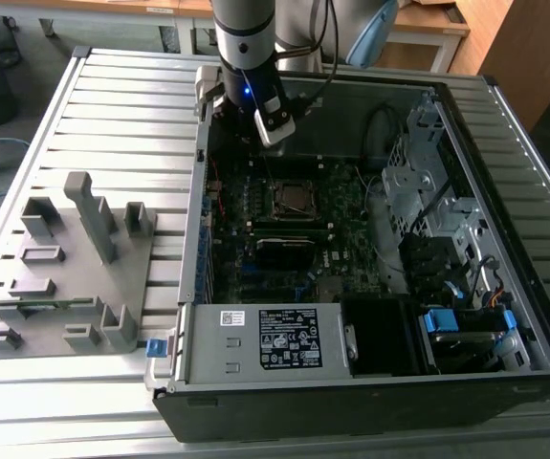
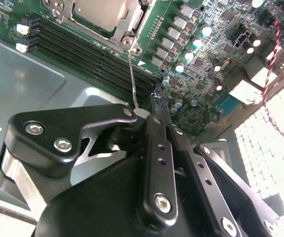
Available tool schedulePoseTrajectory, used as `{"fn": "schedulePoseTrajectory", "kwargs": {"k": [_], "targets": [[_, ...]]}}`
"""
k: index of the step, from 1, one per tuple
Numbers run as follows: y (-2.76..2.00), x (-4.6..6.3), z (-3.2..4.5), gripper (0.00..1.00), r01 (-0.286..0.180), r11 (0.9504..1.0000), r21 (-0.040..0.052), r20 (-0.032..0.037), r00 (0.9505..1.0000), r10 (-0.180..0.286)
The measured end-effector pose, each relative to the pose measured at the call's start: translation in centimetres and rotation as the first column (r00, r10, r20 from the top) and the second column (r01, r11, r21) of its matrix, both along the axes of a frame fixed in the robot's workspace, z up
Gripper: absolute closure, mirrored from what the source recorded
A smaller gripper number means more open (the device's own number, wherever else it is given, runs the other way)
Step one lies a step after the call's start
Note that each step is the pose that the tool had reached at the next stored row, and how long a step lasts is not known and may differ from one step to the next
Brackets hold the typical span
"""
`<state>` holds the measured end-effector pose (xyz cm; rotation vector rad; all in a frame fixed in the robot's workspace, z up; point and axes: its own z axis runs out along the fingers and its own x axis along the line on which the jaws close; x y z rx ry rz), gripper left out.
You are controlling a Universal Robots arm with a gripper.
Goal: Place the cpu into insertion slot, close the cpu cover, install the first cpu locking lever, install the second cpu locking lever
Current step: 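Install the first cpu locking lever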
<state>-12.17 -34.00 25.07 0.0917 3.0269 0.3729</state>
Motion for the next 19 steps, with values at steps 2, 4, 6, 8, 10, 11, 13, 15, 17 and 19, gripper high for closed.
{"fn": "schedulePoseTrajectory", "kwargs": {"k": [2,4,6,8,10,11,13,15,17,19], "targets": [[0.0,0.1,-0.04,0.9,0.0,1.0,0.0001,0.0001,1.0,0.0],[-0.01,0.4,-0.06,0.9,0.0,1.0,0.0,0.0,1.0,0.0],[-0.01,0.6,-0.08,0.9,0.0,1.0,0.0,0.0001,1.0,0.0],[-0.02,1.0,-0.09,0.9,0.0,1.0,0.0,0.0001,1.0,0.0],[-0.02,1.2,-0.1,0.9,0.0,1.0,0.0,0.0001,1.0,0.0],[-0.03,1.4,-0.11,0.9,0.0,1.0,0.0,0.0001,1.0,0.0],[-0.03,1.7,-0.12,0.9,0.0,1.0,0.0,0.0001,1.0,0.0],[-0.04,2.0,-0.14,0.9,0.0,1.0,0.0001,0.0,1.0,0.0],[-0.05,2.4,-0.16,0.9,0.0,1.0,0.0,0.0,1.0,0.0],[-0.05,2.7,-0.19,0.9,0.0,1.0,0.0001,-0.0001,1.0,0.0]]}}
